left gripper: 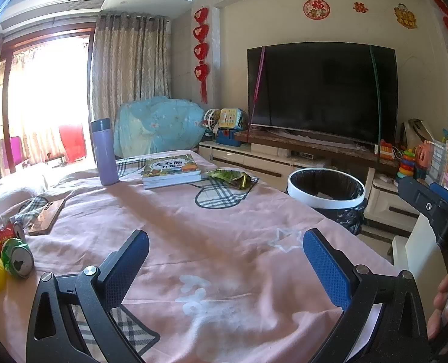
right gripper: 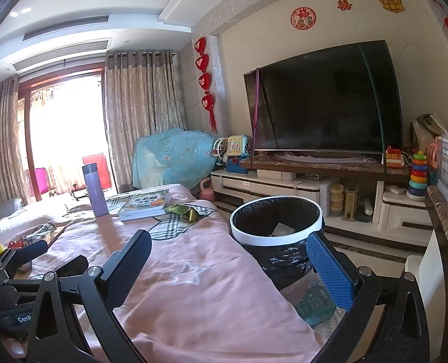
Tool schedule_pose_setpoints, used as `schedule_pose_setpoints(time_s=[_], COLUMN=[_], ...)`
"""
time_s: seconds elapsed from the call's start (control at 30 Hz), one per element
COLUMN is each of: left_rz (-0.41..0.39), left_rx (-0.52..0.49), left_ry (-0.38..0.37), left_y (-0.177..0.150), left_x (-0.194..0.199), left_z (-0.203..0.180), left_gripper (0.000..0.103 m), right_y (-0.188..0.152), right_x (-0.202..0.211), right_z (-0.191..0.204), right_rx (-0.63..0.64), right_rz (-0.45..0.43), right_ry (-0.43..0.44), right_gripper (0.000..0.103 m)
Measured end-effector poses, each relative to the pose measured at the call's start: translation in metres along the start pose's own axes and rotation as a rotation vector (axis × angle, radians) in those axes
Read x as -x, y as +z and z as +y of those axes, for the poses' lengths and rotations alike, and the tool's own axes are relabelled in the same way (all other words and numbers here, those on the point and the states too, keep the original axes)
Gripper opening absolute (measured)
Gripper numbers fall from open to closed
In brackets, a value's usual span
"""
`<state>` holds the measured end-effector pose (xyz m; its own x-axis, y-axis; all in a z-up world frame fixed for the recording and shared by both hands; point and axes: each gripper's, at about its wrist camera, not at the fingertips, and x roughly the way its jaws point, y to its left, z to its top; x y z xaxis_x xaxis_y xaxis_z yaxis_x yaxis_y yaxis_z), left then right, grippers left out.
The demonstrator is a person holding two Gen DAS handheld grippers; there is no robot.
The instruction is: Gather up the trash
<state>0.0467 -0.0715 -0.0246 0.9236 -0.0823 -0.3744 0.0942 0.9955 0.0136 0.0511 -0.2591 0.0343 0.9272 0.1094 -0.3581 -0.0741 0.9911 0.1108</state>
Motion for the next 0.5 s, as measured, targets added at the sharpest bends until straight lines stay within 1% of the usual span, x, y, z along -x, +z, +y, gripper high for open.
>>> schedule_pose_setpoints(time_s=[0.5], left_rz=[0.044], left_rx=[0.012], left_ry=[-0.01], left_y=[0.005], left_x=[-0.011], left_z=[0.005], left_gripper=[0.102], right_y=[0.005], right_x=[-0.012], right_z=[0.006], right_rx=[0.003], right_rz=[0.041], right_ry=[0.007], right_gripper=[0.103])
